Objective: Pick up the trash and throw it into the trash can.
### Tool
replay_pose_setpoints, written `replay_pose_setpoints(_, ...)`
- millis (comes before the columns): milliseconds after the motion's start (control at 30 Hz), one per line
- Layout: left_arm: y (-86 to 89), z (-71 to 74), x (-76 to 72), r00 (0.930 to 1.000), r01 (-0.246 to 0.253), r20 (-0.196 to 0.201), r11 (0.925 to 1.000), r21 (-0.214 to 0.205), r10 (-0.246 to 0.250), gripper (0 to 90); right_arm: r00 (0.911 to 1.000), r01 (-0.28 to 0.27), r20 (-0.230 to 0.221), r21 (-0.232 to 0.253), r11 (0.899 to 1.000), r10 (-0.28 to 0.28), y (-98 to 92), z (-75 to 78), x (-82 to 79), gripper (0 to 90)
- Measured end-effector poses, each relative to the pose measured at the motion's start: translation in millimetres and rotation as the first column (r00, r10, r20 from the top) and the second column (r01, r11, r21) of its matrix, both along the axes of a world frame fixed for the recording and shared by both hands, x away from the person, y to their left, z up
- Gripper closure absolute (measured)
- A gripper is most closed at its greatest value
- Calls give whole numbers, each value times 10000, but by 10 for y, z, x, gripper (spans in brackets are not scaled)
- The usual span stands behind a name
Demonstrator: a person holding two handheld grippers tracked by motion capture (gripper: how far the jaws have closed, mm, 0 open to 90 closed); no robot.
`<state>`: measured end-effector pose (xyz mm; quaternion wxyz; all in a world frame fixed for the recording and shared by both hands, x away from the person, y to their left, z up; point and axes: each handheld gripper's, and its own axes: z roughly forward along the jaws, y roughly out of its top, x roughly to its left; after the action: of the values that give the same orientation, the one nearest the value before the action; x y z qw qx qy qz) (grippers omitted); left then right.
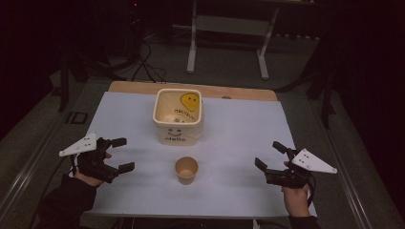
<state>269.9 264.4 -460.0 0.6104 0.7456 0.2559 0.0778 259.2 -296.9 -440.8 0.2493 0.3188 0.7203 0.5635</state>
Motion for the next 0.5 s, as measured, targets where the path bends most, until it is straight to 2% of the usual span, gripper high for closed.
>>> replay_pose_setpoints(133, -38, 104, 28, 9991, 417, -69, 9981, 454, -414, 3, 10000, -1, 55, -90, 10000, 2, 13, 8, -7, 105)
replay_pose_setpoints(300, -112, 215, 68, 9968, 785, -218, 9893, 1231, -764, 3, 10000, -57, -16, -76, 10000, 57, 13, 10, -2, 105)
replay_pose_setpoints(400, -167, 278, 97, 9952, 976, -288, 9800, 1732, -940, 3, 9999, -109, -22, -88, 9999, 109, 20, 10, -1, 105)
replay_pose_setpoints(467, -209, 318, 119, 9930, 1173, -349, 9704, 2110, -1124, 4, 9998, -171, -39, -77, 9998, 171, 21, 12, 1, 105)
replay_pose_setpoints(500, -234, 337, 127, 9924, 1233, -338, 9631, 2393, -1187, 4, 9998, -201, -22, -44, 9998, 201, 20, 12, -2, 105)
